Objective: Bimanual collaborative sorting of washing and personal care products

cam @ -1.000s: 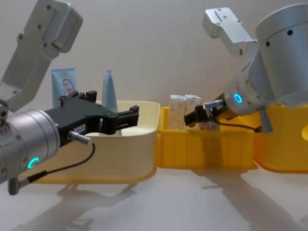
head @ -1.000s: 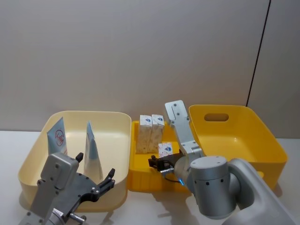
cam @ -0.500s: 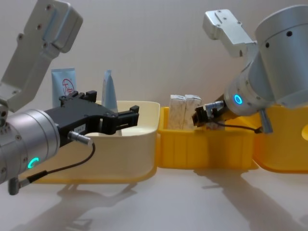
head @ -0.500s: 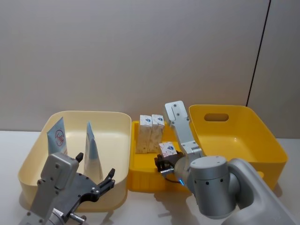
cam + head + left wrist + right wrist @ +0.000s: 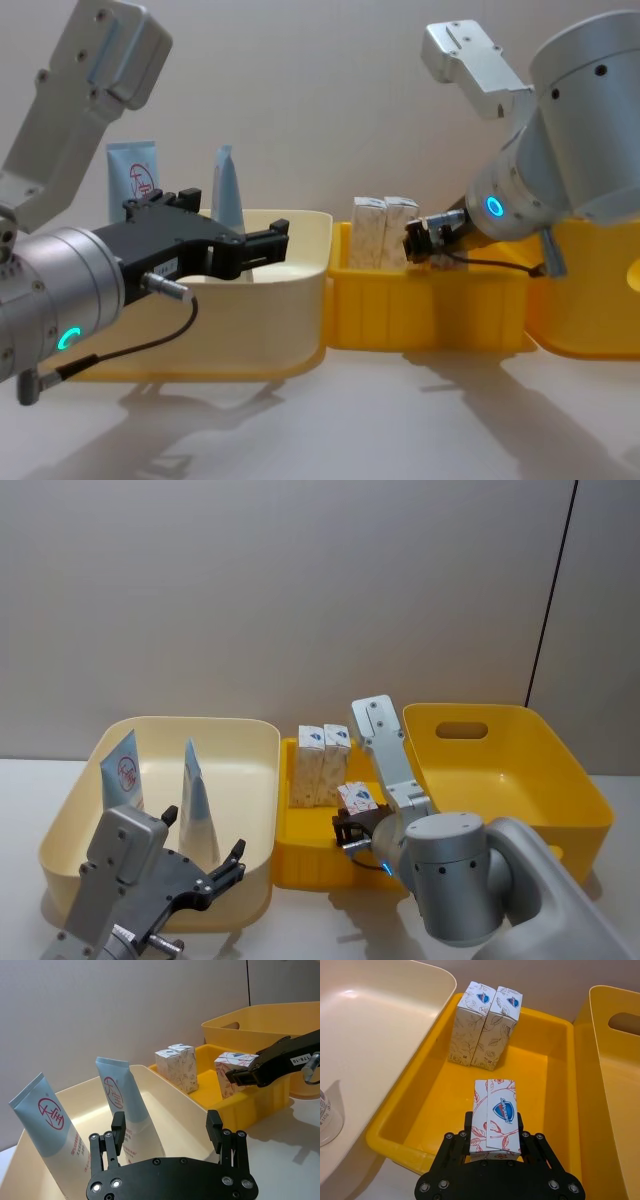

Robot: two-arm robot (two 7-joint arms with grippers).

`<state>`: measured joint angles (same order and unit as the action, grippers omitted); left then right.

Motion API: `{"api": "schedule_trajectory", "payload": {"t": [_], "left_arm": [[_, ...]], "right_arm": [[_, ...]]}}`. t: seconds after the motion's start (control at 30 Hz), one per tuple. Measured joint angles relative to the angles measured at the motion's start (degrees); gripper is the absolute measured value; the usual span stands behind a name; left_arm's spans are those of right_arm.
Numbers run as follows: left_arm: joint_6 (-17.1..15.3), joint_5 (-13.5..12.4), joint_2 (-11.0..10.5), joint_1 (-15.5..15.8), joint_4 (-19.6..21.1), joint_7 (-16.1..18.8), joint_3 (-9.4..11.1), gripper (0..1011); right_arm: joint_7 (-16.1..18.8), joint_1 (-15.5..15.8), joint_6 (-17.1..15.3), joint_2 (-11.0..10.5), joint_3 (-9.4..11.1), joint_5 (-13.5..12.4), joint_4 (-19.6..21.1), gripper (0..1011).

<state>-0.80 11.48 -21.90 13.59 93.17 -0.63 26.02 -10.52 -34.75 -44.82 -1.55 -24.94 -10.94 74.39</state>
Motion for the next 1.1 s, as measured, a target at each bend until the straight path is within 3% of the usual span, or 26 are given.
{"api": "schedule_trajectory", "payload": {"t": [1.1], "left_arm": [[0.00,0.00,0.00,0.00,0.00,0.00,0.00,1004]], "right_arm": [[-0.01,0.00,0.01,0.00,0.00,0.00,-0.05,407]]}}
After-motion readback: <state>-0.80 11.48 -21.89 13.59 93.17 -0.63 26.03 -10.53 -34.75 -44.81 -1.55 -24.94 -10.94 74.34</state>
